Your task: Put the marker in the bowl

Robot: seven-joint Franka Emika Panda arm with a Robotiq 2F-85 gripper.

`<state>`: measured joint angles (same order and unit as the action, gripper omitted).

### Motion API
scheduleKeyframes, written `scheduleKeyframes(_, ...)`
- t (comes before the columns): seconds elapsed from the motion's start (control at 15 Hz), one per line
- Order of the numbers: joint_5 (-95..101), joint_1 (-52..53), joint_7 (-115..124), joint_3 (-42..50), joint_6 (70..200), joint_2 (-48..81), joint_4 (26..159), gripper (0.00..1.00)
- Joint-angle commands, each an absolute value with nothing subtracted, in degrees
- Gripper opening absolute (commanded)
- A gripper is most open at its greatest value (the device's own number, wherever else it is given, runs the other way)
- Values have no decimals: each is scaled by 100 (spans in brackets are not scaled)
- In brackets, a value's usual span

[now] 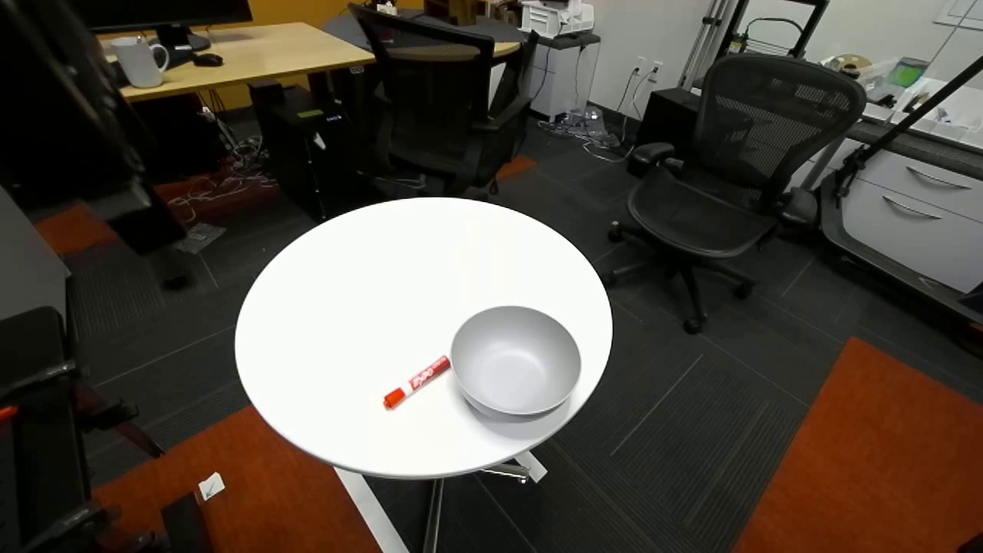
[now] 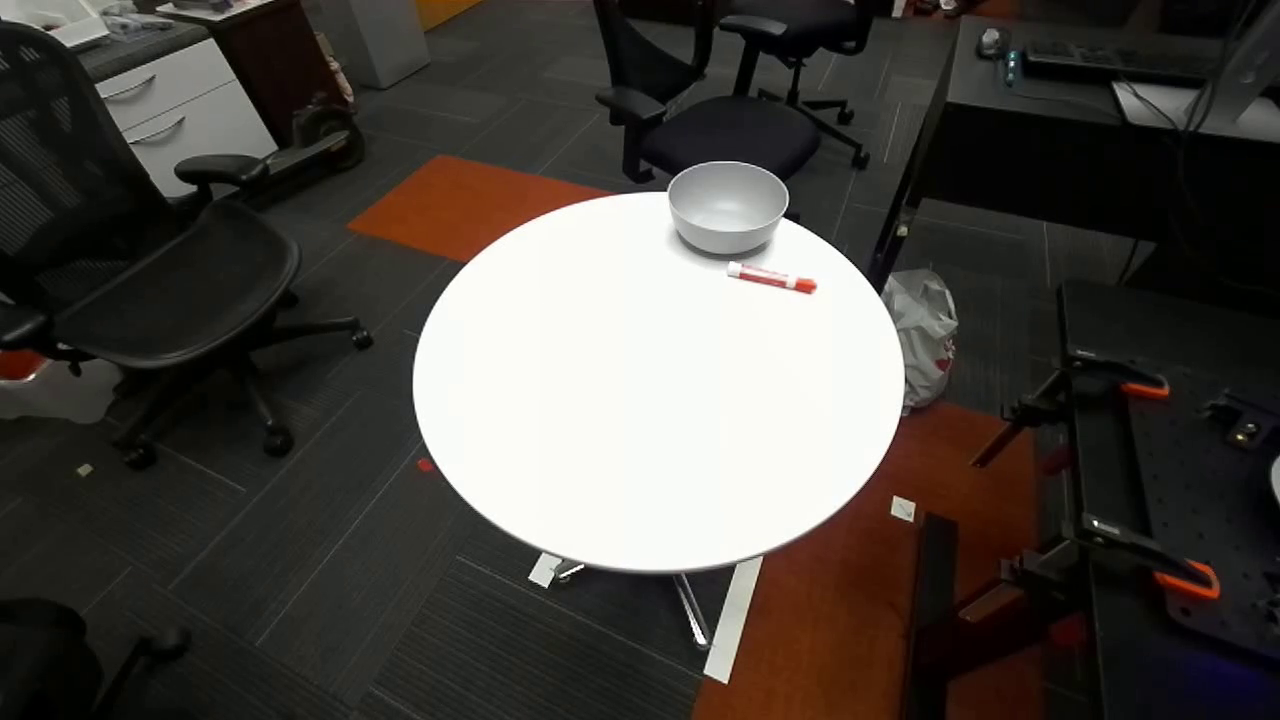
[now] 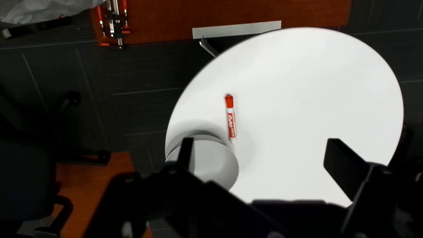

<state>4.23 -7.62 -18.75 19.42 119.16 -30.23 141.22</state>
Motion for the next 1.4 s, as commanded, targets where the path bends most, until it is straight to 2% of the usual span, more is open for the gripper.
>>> scheduleKeyframes(0.0, 330, -772, -1979, 1873, 12549, -2374, 14252, 100)
scheduleKeyframes(0.73, -111, -669, -1830, 1499, 15113, -732, 15103, 100)
scheduleKeyframes(1.07, -541, -673, -1725, 1219, 16050, 167, 14975, 100)
scheduleKeyframes(1.33, -1066, -808, -1873, 925, 16263, 866, 14597, 100)
